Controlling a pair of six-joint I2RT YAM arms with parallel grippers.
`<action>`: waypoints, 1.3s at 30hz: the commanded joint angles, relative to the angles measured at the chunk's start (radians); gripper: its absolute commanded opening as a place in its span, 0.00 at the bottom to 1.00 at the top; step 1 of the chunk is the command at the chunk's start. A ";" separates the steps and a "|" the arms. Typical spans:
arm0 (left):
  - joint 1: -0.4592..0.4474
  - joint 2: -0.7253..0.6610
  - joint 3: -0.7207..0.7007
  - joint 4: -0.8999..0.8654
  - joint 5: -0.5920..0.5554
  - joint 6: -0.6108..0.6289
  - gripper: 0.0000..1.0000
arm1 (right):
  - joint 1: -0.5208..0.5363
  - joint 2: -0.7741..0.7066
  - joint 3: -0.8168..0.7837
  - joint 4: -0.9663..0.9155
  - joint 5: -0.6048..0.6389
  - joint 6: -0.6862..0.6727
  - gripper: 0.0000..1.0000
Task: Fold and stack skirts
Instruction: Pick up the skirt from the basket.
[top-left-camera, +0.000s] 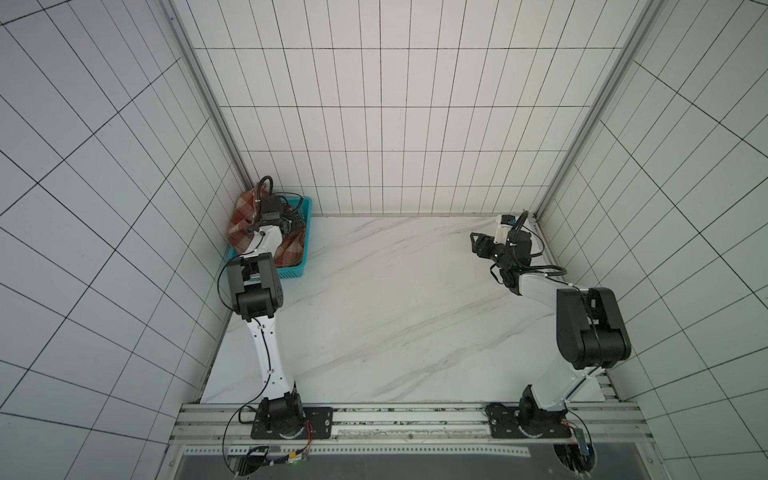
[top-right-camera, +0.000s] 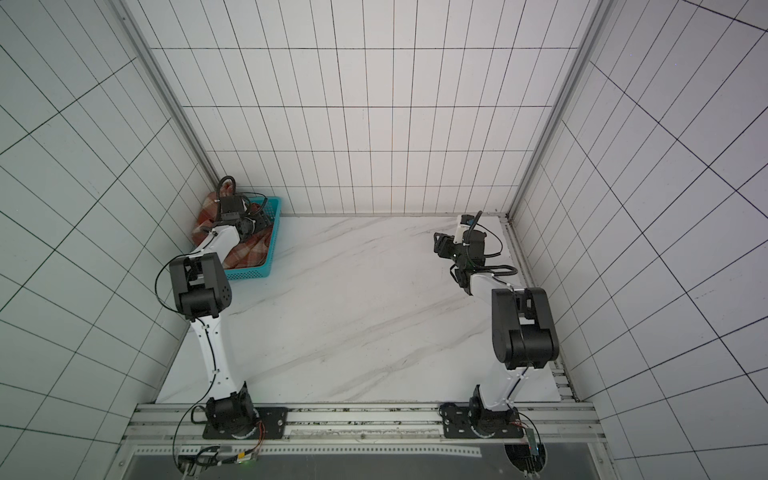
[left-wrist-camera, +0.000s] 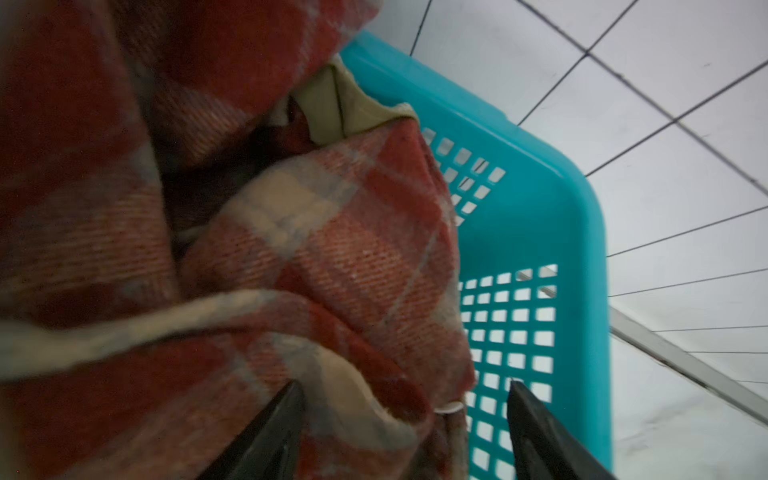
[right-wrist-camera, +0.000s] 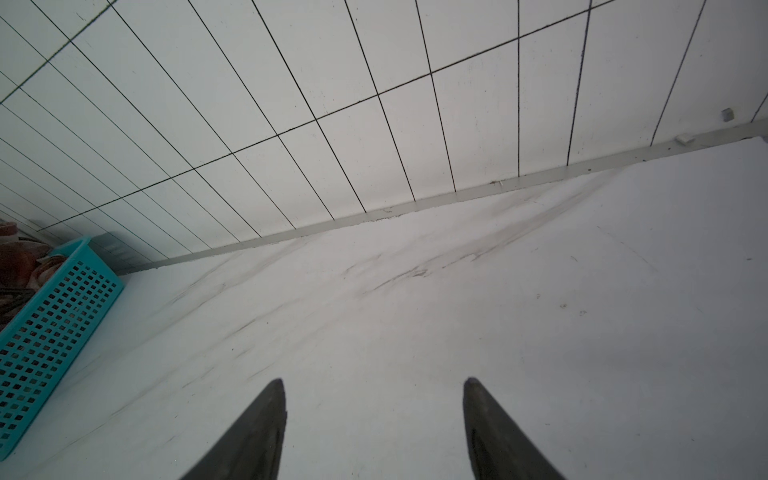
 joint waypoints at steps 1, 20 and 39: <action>0.005 0.040 0.031 -0.067 -0.125 0.013 0.71 | 0.009 0.021 0.097 -0.009 -0.025 0.015 0.67; 0.005 -0.122 -0.068 -0.029 -0.178 0.049 0.00 | 0.017 -0.043 0.095 -0.043 -0.021 0.031 0.64; 0.005 -0.598 -0.142 0.085 0.092 0.006 0.00 | 0.039 -0.275 0.043 -0.081 0.003 0.090 0.61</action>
